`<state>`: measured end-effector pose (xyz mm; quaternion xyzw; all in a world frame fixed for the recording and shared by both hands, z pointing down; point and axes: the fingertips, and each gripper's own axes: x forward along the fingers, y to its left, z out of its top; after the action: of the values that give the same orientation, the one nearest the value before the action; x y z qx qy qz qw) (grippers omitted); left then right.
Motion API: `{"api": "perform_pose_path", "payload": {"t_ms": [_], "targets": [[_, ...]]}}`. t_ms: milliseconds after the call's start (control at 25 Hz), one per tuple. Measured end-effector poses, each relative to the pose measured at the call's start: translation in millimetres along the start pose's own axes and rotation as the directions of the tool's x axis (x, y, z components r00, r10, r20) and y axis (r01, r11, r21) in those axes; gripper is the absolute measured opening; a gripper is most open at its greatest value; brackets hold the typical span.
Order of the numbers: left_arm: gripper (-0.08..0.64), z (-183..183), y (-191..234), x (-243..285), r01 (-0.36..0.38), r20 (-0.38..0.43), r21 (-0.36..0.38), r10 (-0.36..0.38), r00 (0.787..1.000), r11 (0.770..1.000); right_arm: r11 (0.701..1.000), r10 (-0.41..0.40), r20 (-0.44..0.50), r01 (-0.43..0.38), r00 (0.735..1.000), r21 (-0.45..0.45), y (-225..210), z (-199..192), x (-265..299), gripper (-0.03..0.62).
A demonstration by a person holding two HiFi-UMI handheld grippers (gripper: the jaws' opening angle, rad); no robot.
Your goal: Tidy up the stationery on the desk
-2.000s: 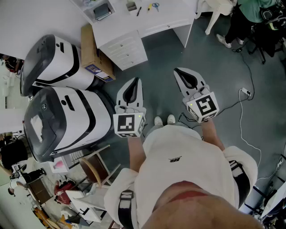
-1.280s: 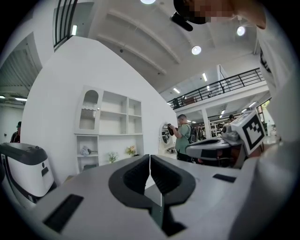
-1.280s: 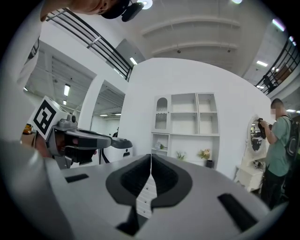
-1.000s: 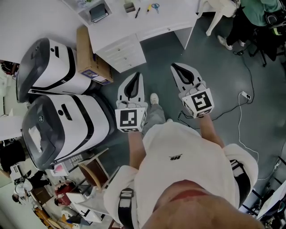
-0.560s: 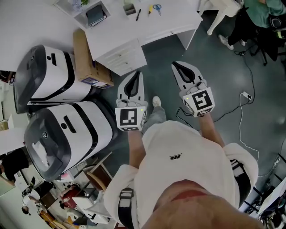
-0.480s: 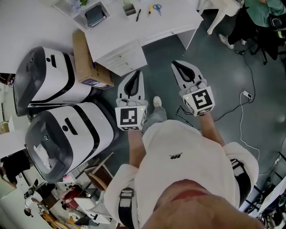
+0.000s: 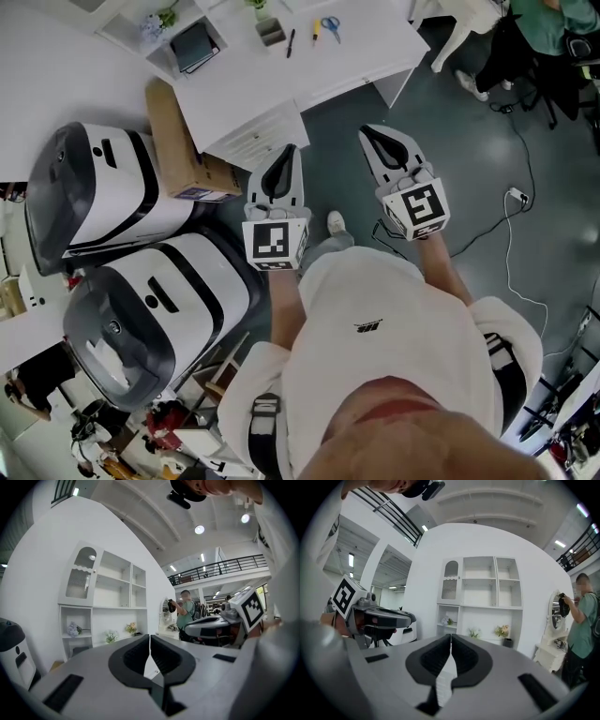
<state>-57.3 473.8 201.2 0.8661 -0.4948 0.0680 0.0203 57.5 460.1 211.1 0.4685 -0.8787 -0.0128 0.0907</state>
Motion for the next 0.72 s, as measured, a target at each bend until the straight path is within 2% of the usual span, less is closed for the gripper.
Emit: {"api": "perform_pose_path", "payload": {"t_ms": [280,720], "targets": [[0.0,-2,40,35,0.035,-0.005,-0.011,-0.035,0.999,0.999,0.999,-0.034,-0.025,0.033,0.999,-0.007,-10,2,45,-0.002],[0.0,-2,69,82,0.059,0.004,-0.02,-0.059,0.998,0.998,0.998,-0.06,-0.043,0.059,0.997,-0.015,-37,-1,88,0.002]]}}
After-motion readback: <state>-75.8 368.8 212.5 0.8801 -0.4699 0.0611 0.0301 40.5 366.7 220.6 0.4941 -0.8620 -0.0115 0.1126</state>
